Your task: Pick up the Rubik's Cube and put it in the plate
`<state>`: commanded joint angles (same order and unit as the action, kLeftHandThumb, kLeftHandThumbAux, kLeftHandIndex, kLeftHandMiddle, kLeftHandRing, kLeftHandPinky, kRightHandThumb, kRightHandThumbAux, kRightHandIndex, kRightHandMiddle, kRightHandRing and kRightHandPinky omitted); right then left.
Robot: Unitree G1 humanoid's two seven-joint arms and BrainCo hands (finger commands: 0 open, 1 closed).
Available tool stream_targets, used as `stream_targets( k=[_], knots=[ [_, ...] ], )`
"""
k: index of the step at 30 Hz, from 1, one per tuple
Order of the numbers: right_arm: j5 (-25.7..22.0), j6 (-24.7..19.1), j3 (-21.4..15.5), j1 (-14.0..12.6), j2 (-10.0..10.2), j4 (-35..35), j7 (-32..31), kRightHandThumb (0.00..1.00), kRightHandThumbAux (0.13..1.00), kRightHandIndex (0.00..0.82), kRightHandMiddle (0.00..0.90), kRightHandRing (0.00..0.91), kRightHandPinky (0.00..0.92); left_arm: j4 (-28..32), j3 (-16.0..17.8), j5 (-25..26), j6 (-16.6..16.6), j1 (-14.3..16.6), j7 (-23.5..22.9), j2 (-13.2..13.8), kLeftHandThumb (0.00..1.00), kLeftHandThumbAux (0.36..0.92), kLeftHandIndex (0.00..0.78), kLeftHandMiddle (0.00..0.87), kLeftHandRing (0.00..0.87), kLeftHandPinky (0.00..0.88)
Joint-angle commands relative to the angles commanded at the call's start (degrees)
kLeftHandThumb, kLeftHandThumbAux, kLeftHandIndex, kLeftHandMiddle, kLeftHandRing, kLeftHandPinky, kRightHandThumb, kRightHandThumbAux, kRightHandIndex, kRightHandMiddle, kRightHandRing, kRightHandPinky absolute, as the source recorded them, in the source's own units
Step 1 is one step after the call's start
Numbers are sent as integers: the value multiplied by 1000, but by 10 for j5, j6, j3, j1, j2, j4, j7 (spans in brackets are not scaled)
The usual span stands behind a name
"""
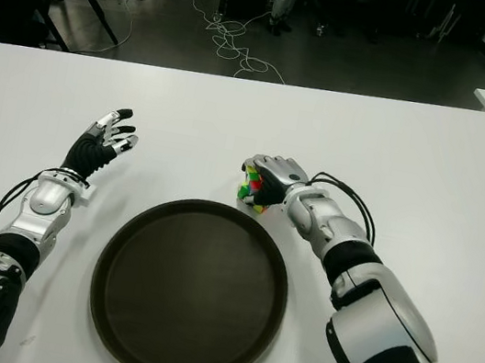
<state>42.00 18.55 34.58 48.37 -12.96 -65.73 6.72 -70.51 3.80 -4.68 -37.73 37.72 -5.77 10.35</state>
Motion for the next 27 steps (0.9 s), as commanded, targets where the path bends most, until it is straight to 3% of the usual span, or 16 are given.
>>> stream_targets(
  k=[11, 27],
  knots=[
    [-13, -18, -14, -4, 5, 8, -12, 939, 674, 428, 409, 492, 453, 0, -4, -6, -2, -1, 11, 1, 154, 598, 57, 92, 120, 166],
    [-19, -28, -23, -8, 6, 16, -10, 939, 675, 433, 396, 496, 483, 0, -7, -9, 0, 0, 17, 2, 142, 587, 53, 93, 124, 166]
  ],
)
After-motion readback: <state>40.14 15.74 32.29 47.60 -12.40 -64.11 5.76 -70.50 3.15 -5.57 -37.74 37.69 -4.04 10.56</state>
